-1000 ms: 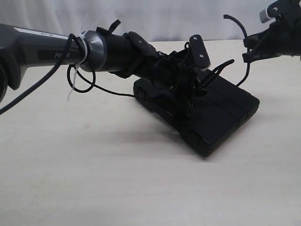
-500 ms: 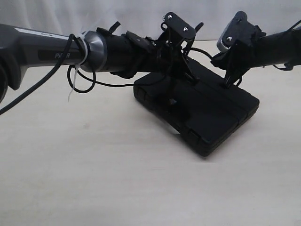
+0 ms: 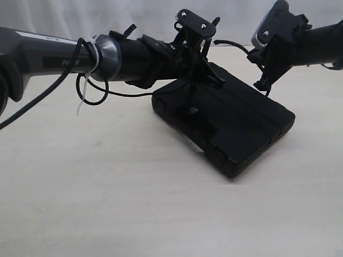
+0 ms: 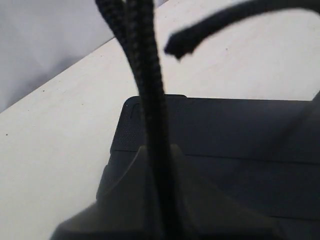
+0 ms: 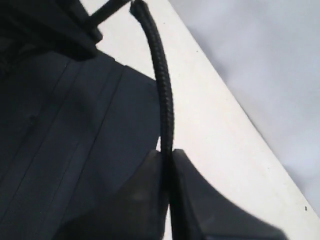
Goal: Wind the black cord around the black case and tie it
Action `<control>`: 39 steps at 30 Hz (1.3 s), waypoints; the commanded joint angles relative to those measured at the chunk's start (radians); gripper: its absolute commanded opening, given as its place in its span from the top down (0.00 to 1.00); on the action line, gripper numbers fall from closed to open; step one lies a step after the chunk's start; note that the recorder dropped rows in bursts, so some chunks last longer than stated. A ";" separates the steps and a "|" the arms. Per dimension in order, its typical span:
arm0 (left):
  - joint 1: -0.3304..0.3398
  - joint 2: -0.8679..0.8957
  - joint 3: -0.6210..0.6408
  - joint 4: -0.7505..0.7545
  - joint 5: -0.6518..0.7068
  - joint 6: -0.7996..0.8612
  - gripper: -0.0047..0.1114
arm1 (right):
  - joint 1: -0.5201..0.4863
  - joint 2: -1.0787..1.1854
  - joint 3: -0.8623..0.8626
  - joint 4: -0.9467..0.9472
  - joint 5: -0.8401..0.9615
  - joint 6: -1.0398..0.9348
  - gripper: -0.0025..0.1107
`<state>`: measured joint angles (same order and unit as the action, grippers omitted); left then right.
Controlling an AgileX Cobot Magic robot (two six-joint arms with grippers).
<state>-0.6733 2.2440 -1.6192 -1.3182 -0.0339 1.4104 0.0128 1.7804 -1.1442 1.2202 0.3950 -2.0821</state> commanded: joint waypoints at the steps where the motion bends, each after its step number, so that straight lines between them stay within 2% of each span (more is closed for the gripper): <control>1: -0.002 -0.003 -0.001 -0.011 0.034 -0.021 0.96 | 0.000 -0.031 0.001 0.031 0.070 0.012 0.94; 10: -0.002 -0.003 -0.001 0.000 0.160 0.002 0.96 | 0.002 -0.010 0.001 0.031 0.070 0.064 0.94; 20: -0.002 -0.003 -0.001 0.018 0.089 0.033 0.96 | 0.002 -0.003 0.022 0.017 0.013 0.064 0.94; 30: -0.002 -0.003 -0.001 0.022 0.088 0.051 0.96 | 0.002 0.001 0.022 0.021 0.103 0.064 0.94; 39: -0.002 -0.003 -0.001 0.022 0.264 0.143 0.96 | 0.002 0.003 0.022 0.021 0.139 0.057 0.94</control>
<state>-0.6733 2.2440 -1.6192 -1.2958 0.1683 1.5173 0.0128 1.7831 -1.1274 1.2422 0.5030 -2.0224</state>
